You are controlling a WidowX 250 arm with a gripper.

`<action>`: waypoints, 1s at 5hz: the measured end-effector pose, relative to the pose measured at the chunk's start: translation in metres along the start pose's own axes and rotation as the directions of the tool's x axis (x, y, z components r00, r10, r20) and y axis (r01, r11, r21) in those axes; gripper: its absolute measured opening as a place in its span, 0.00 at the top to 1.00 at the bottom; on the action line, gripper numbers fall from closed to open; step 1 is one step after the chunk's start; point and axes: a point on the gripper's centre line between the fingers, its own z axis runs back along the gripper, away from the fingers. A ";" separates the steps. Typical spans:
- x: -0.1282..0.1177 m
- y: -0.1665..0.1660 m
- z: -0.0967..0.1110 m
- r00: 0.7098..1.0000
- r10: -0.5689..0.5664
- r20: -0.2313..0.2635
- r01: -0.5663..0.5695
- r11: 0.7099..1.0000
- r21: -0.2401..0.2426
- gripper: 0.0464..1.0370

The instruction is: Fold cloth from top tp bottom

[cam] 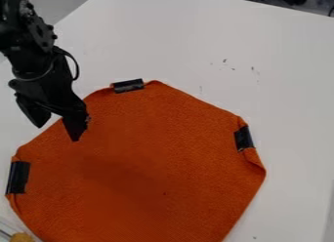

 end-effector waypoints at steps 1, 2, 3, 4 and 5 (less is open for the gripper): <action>0.025 0.005 -0.007 0.995 -0.095 0.002 0.095 0.995 -0.028 0.04; 0.060 0.010 -0.017 0.976 -0.219 0.017 0.219 0.974 -0.060 0.04; 0.097 0.013 -0.026 0.941 -0.336 0.023 0.337 0.937 -0.089 0.04; 0.123 0.012 -0.035 0.913 -0.407 0.027 0.408 0.907 -0.105 0.04; 0.136 0.011 -0.047 0.905 -0.424 0.041 0.425 0.896 -0.127 0.04</action>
